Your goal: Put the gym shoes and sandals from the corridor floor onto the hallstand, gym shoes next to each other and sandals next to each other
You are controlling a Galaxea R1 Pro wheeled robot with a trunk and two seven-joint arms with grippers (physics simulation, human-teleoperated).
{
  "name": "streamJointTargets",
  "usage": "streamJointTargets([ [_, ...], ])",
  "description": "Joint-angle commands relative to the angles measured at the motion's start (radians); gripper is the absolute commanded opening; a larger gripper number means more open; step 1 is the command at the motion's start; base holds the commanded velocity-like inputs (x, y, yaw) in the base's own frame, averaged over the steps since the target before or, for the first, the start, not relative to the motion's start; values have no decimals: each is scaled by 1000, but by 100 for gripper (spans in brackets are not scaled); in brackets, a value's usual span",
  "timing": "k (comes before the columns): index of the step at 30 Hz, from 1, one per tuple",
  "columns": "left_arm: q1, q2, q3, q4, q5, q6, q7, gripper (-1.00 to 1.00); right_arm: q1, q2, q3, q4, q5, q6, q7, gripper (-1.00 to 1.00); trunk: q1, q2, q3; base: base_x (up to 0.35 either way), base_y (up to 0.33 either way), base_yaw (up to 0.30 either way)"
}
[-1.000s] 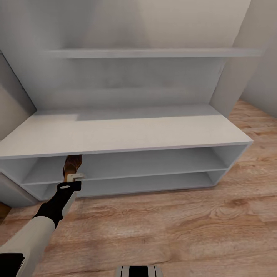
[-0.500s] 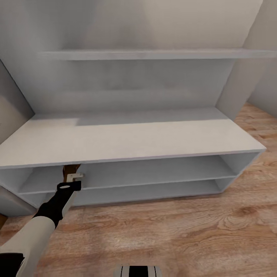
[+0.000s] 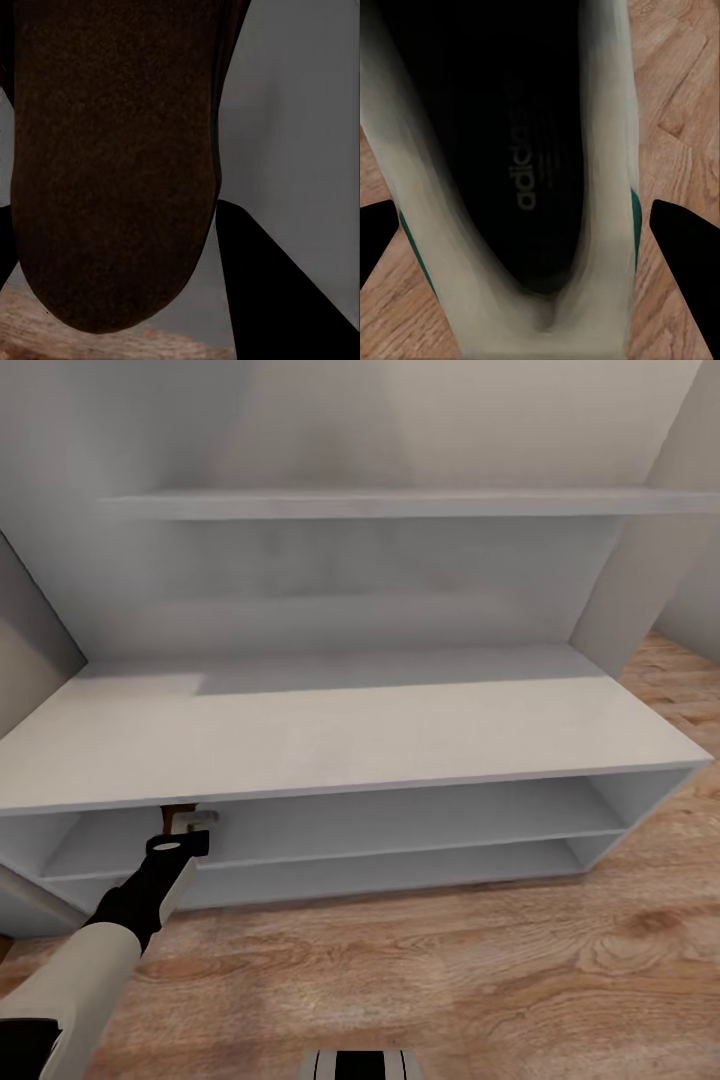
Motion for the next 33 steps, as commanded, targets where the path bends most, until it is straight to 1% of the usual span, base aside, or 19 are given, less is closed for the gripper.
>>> streamJointTargets([
  [1, 0, 1, -6, -2, 7, 6, 7, -100, -1, 0, -5, -1, 9, 1, 7, -100, 0, 0, -1, 117, 0, 0],
  [24, 0, 2, -5, 0, 7, 9, 6, -100, -1, 0, -5, -1, 9, 1, 7, -100, 0, 0, -1, 8, 0, 0],
  [25, 0, 2, -5, 0, 7, 9, 6, 100, -1, 0, -5, -1, 9, 1, 7, -100, 0, 0, -1, 0, 0, 0],
  [33, 0, 2, -5, 0, 7, 9, 7, 100, -1, 0, -5, -1, 9, 1, 7, -100, 0, 0, -1, 0, 0, 0],
])
